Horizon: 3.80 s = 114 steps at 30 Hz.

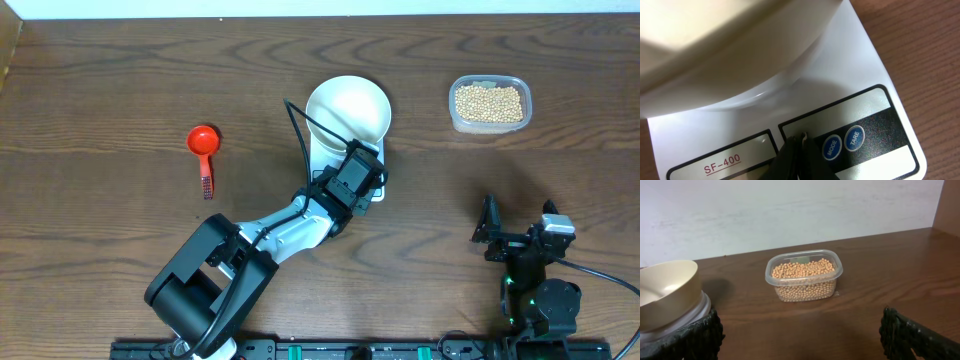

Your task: Scoop item into bowl and weigh 50g on scale

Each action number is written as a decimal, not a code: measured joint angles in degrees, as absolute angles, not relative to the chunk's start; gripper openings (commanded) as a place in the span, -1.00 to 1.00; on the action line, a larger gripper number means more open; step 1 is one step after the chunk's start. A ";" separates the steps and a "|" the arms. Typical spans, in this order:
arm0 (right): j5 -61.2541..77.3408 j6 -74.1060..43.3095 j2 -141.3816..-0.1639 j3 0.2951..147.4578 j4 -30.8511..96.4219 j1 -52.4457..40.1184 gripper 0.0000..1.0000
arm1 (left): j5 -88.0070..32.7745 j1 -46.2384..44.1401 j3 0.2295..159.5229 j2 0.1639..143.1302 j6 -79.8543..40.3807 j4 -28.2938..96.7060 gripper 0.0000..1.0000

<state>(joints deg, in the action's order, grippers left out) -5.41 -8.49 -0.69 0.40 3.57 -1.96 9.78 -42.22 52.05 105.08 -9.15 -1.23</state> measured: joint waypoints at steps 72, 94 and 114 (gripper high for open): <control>-5.41 -8.49 -0.69 0.40 3.57 -1.96 0.99 | 10.39 -43.99 47.66 86.41 -13.72 10.50 -0.86; -5.41 -8.49 -0.69 0.40 3.57 -1.98 0.98 | 16.67 -12.60 47.66 64.40 -13.72 14.02 -0.85; -5.41 -8.49 -0.69 0.40 3.57 -1.96 0.99 | 15.88 -10.72 47.66 76.47 -32.58 -6.92 -0.86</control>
